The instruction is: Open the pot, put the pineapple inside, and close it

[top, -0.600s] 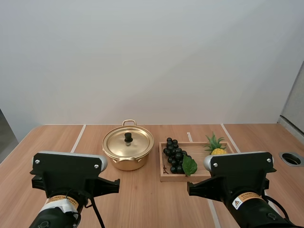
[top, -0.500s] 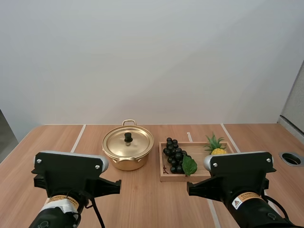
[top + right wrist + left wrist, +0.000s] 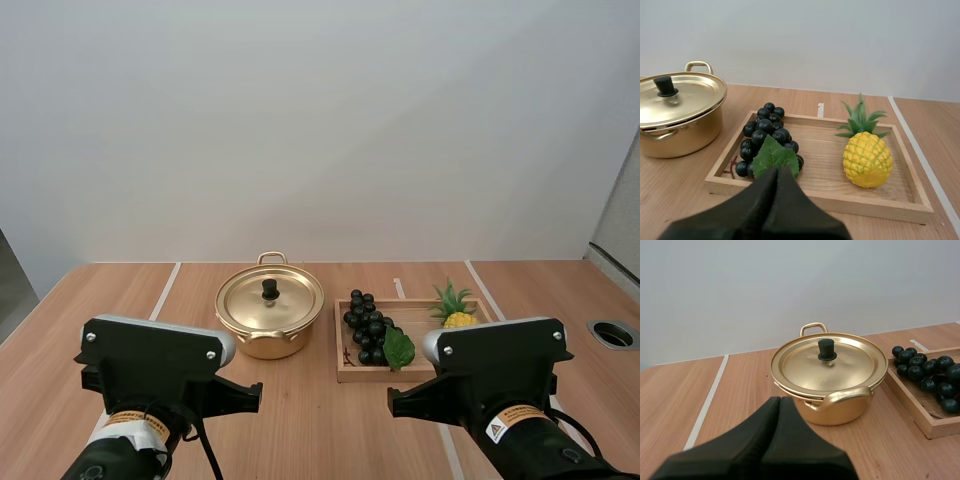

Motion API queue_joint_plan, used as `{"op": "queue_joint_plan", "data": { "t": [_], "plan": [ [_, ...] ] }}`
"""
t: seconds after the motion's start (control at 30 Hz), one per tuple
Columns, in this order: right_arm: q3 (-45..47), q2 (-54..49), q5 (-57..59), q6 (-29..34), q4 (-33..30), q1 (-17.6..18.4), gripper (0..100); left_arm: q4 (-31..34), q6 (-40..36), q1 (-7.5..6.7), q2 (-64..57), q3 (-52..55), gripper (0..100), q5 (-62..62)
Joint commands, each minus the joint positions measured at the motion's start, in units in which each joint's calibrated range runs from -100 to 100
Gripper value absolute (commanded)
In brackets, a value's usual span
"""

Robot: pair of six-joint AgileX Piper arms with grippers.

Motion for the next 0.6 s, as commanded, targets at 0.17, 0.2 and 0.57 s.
{"op": "queue_joint_plan", "data": {
  "t": [0.17,0.2,0.57],
  "plan": [
    [0.00,0.10,-0.59,0.01,-0.32,1.29,0,0.00,0.03,-0.27,-0.16,0.11,0,-1.69],
    [0.00,0.10,-0.59,0.01,-0.32,1.29,0,0.00,0.03,-0.27,-0.16,0.11,0,-1.69],
    [0.00,-0.35,-0.59,0.01,-0.19,1.29,0,-0.64,-0.27,0.66,-0.16,0.11,0,-1.69]
  ]
}}
